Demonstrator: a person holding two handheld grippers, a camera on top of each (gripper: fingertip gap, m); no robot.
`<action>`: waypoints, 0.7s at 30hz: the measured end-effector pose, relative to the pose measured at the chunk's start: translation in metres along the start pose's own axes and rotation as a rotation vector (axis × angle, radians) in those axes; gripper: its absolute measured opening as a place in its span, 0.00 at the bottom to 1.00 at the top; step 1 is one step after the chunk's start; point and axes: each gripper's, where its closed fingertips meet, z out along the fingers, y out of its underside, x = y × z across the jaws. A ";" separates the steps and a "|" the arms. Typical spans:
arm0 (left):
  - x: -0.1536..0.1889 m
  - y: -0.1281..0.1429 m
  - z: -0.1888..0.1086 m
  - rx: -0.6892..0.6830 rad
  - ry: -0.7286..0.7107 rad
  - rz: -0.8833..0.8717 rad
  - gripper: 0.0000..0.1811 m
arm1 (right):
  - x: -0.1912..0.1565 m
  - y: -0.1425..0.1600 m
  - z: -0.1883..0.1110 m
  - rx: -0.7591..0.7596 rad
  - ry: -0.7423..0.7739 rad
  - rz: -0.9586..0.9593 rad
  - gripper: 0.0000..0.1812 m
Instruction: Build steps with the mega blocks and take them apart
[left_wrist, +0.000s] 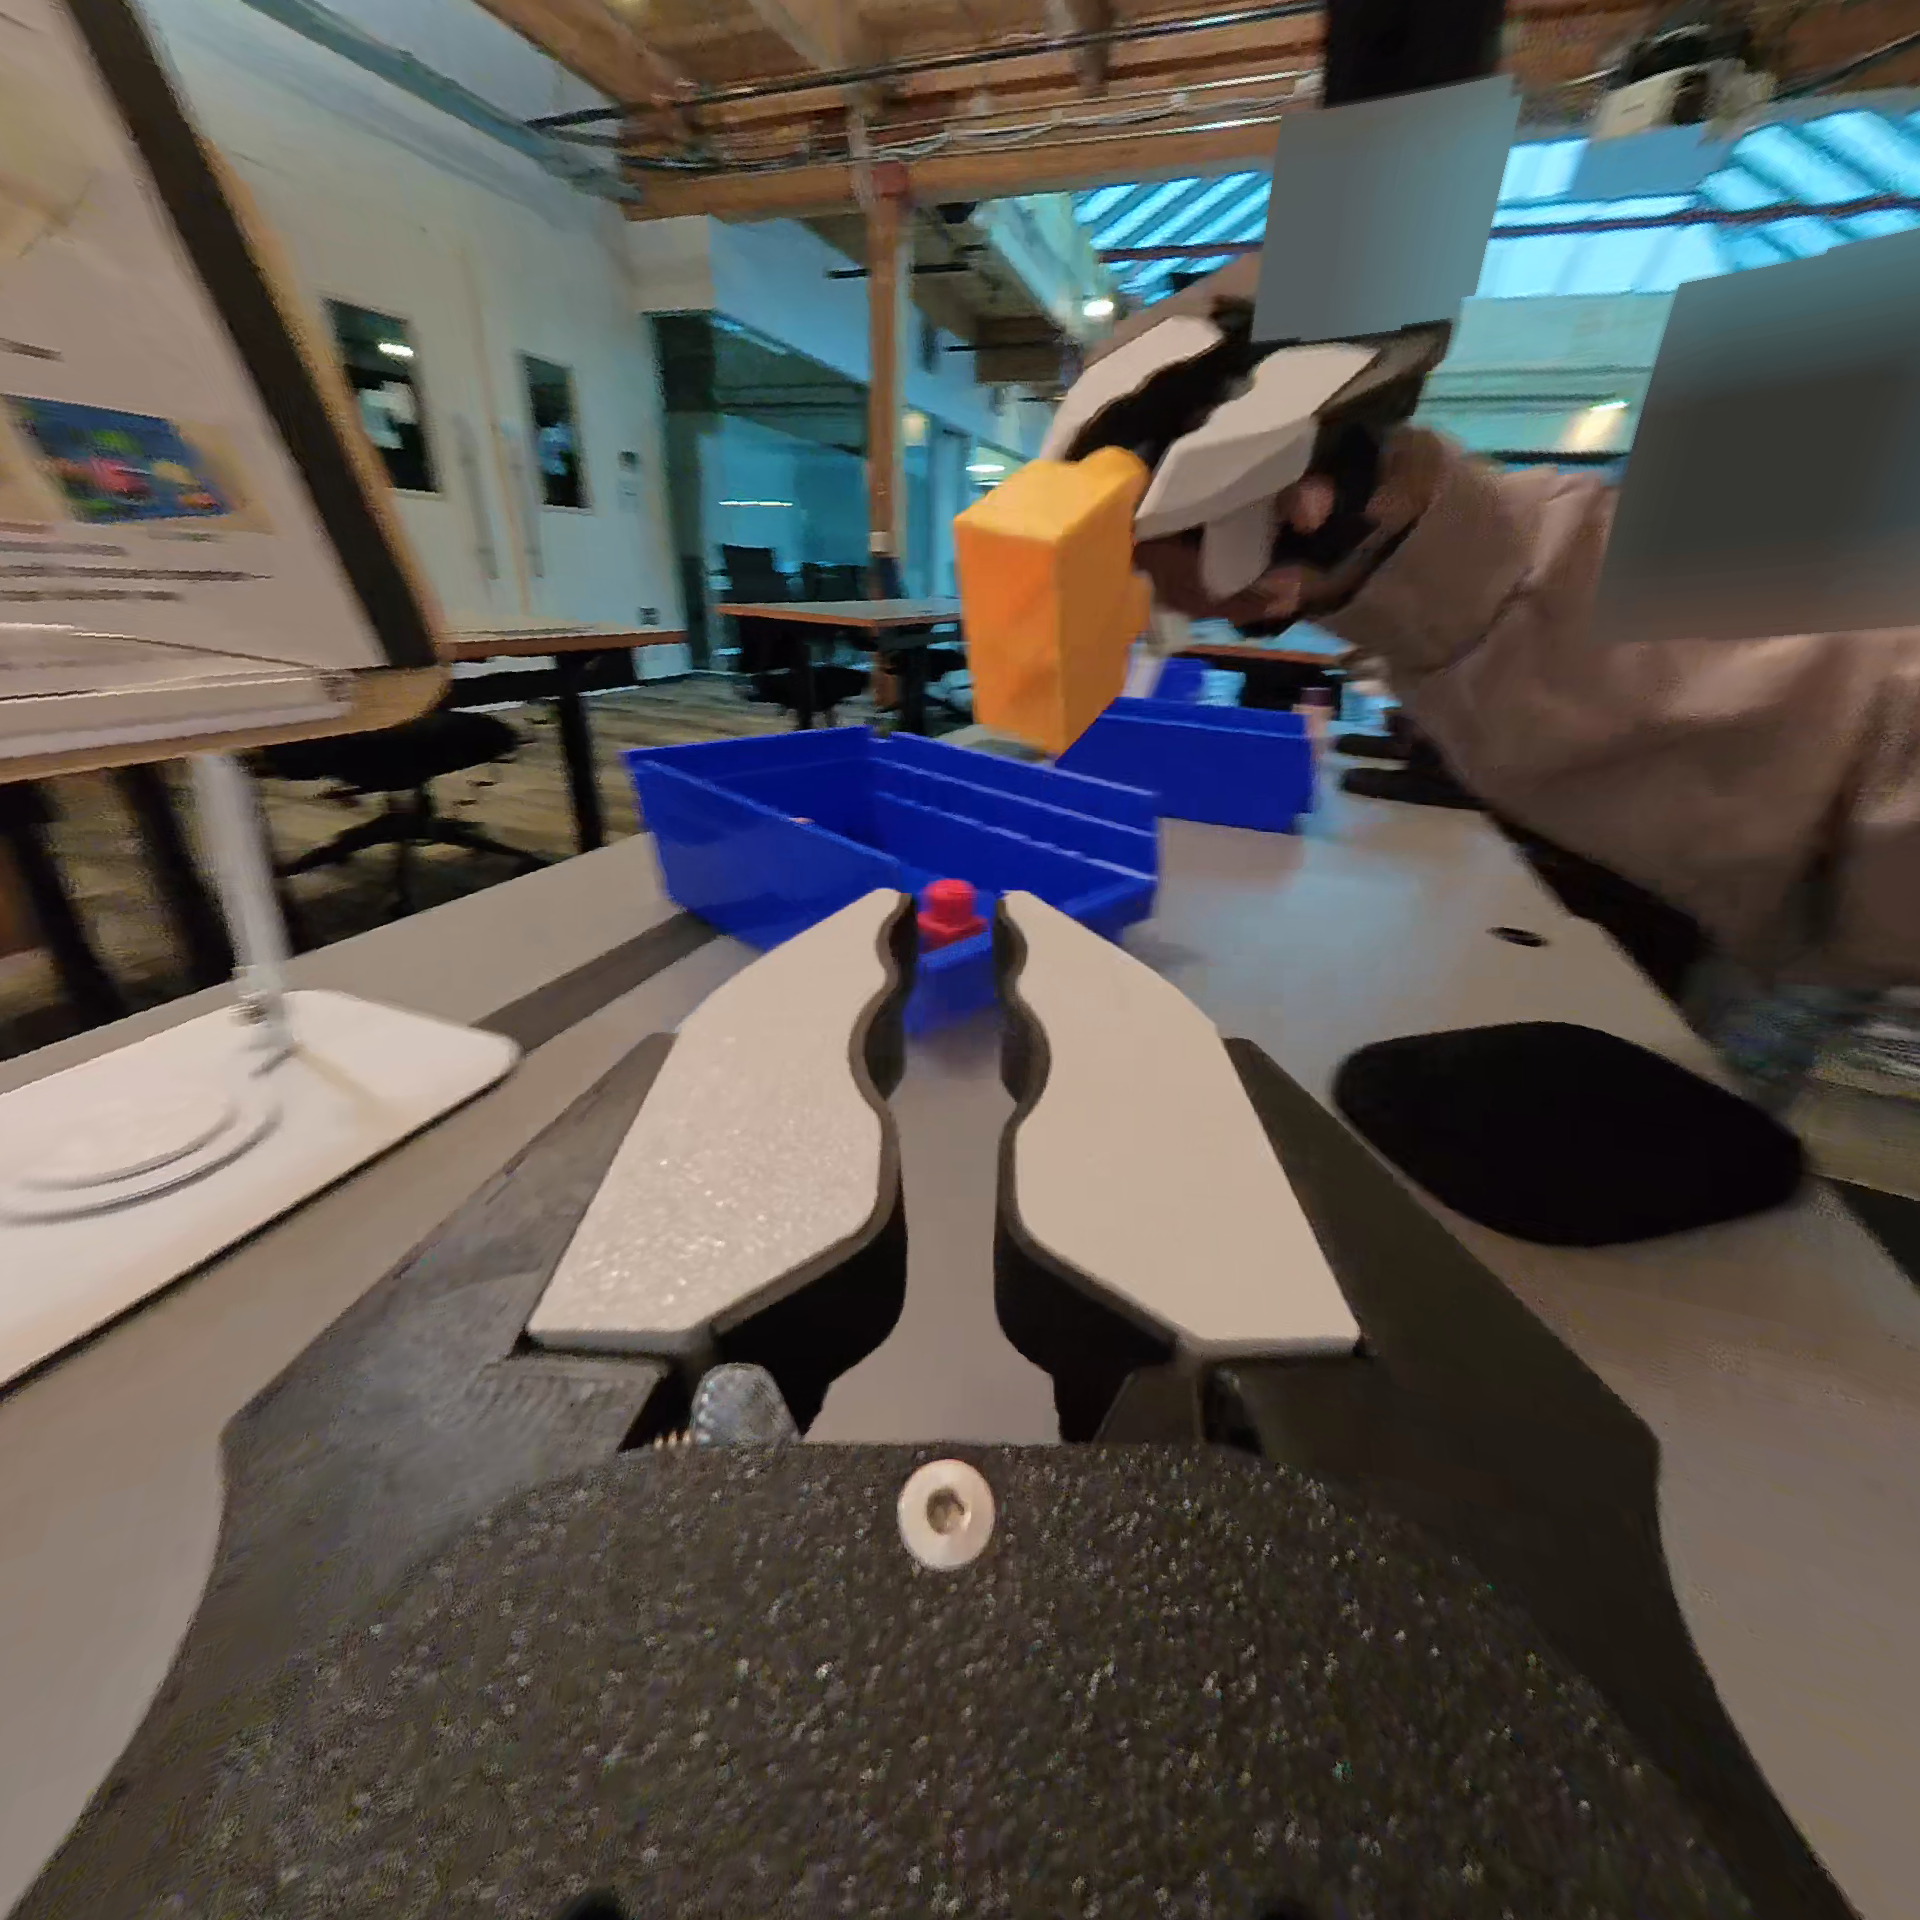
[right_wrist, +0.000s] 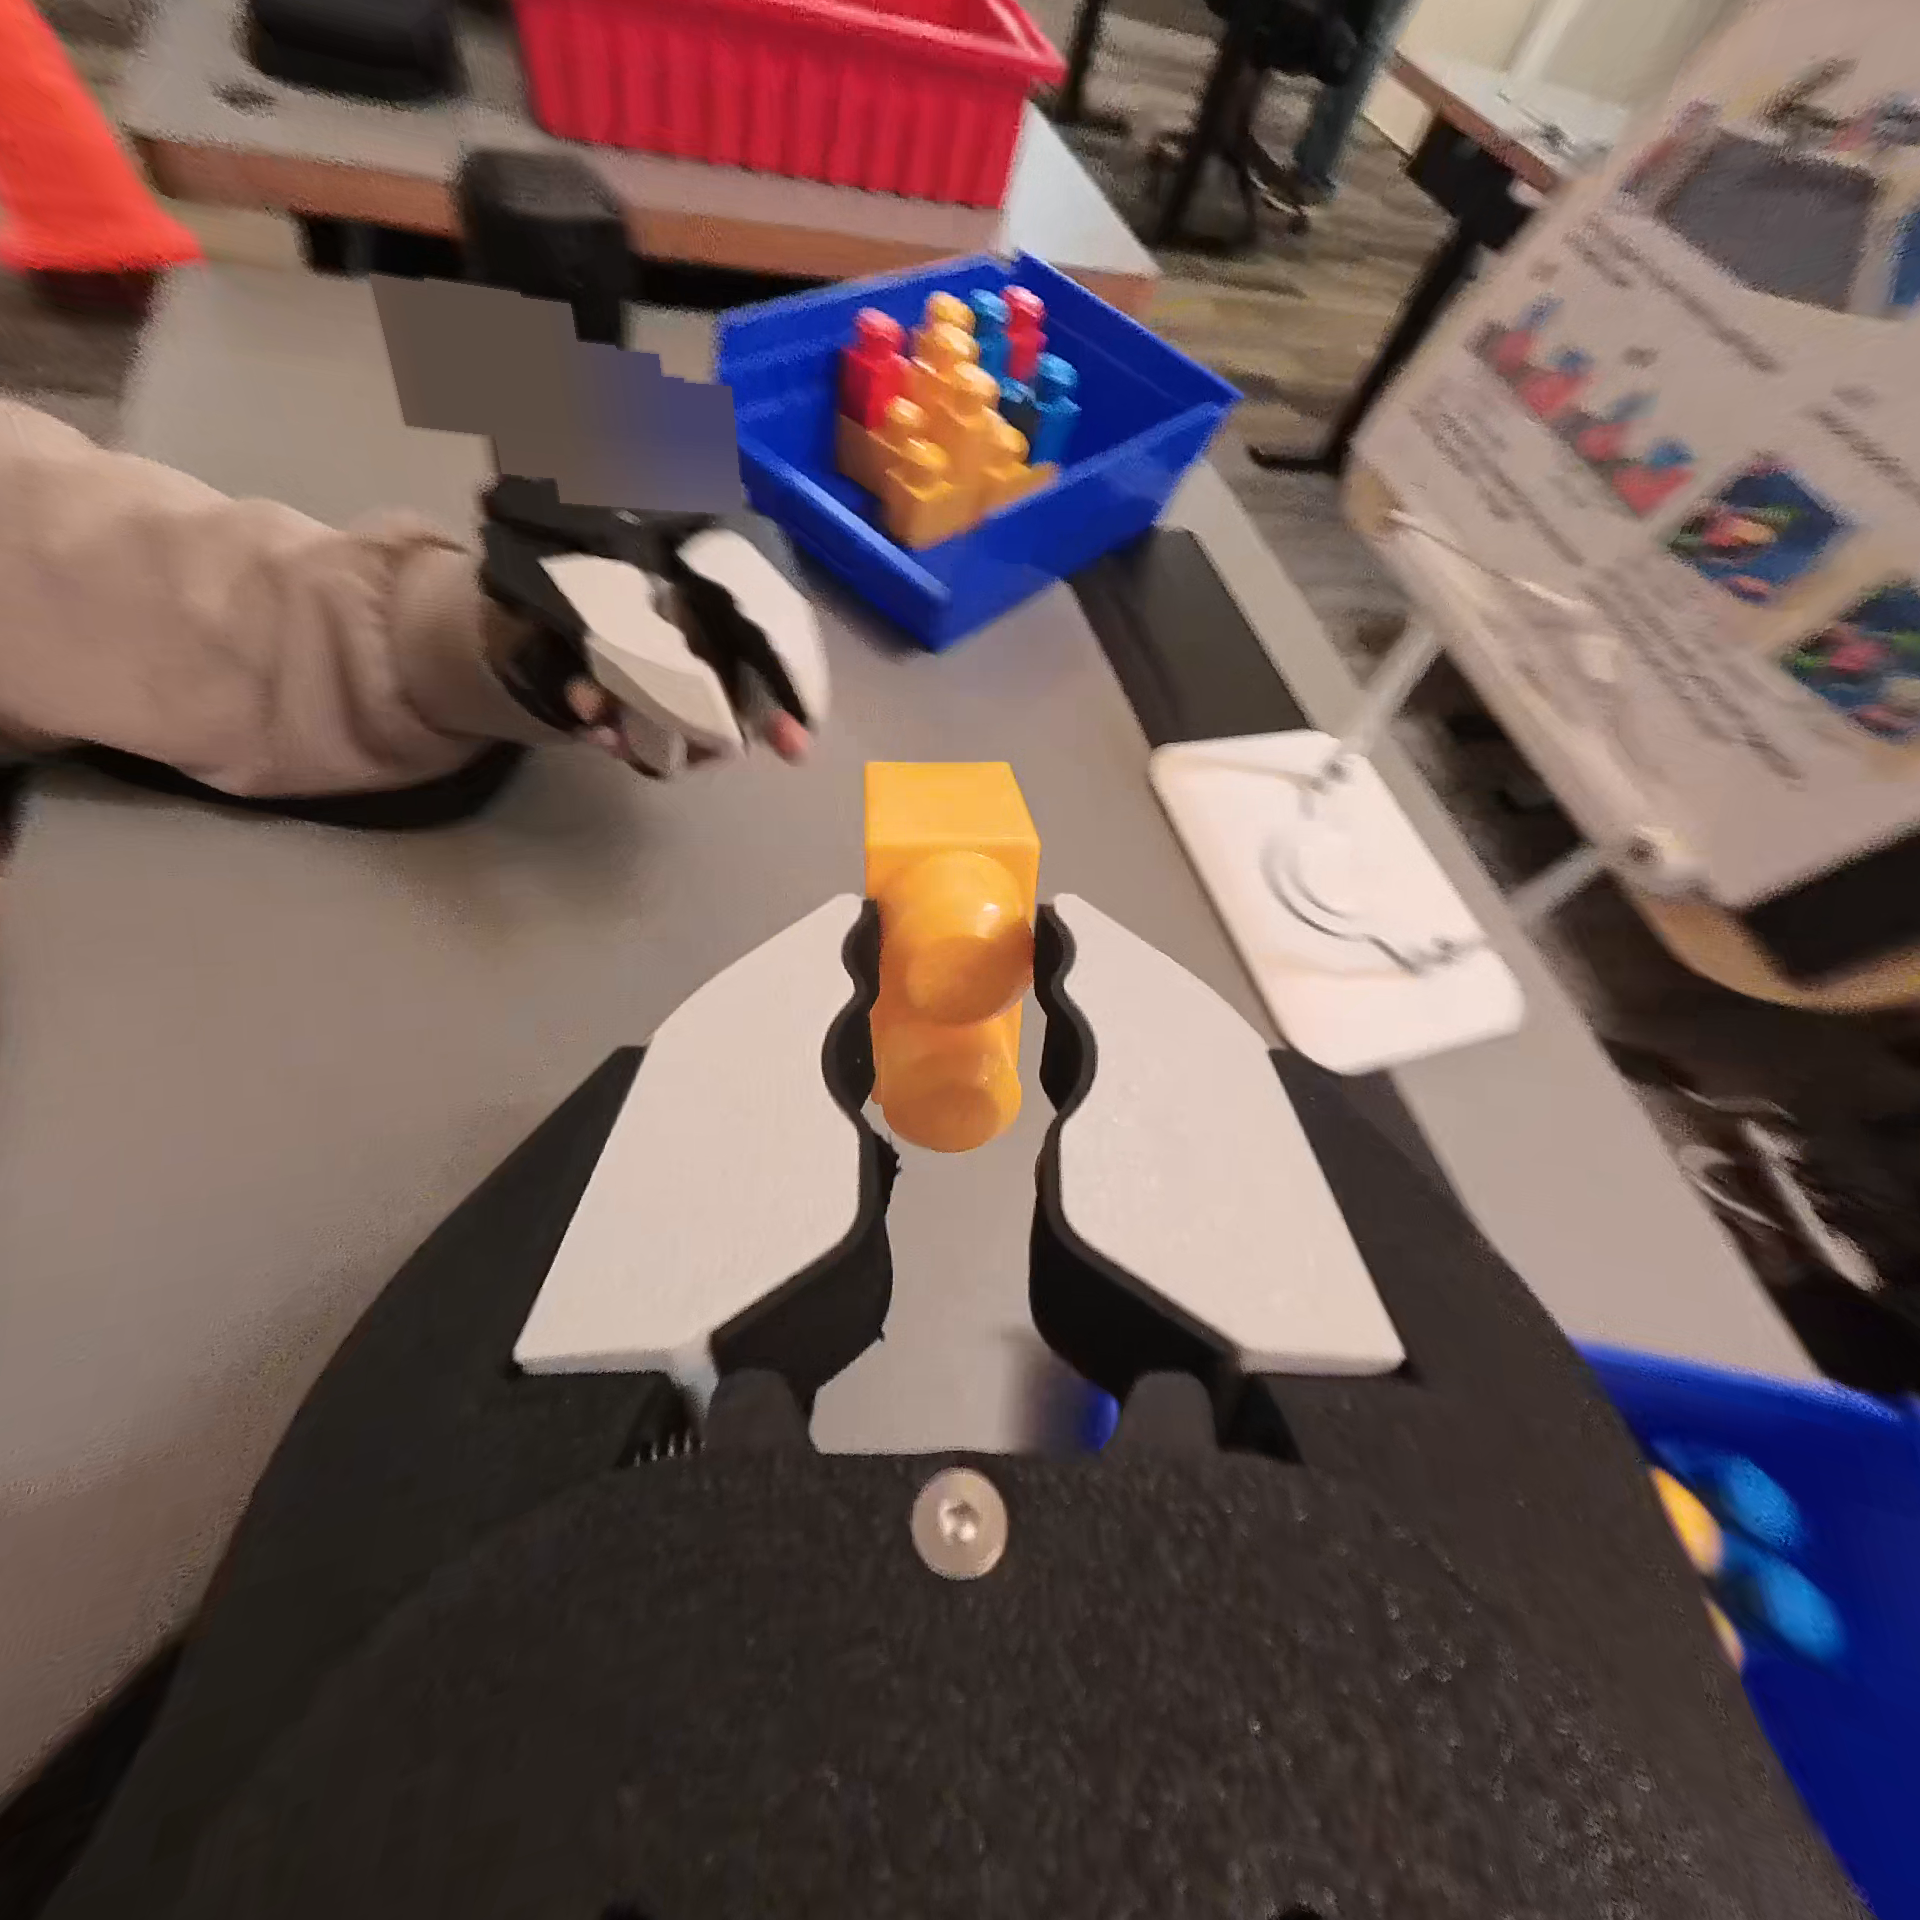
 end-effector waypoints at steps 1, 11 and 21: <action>-0.009 -0.001 -0.002 0.001 -0.062 0.024 0.04 | 0.018 0.003 -0.013 -0.040 0.048 -0.008 0.16; -0.061 -0.011 -0.027 0.035 -0.408 0.126 0.00 | 0.156 0.131 -0.085 -0.685 0.257 0.051 0.16; -0.065 0.007 -0.023 -0.055 -0.413 0.184 0.00 | 0.207 0.259 -0.077 -1.056 0.213 0.138 0.16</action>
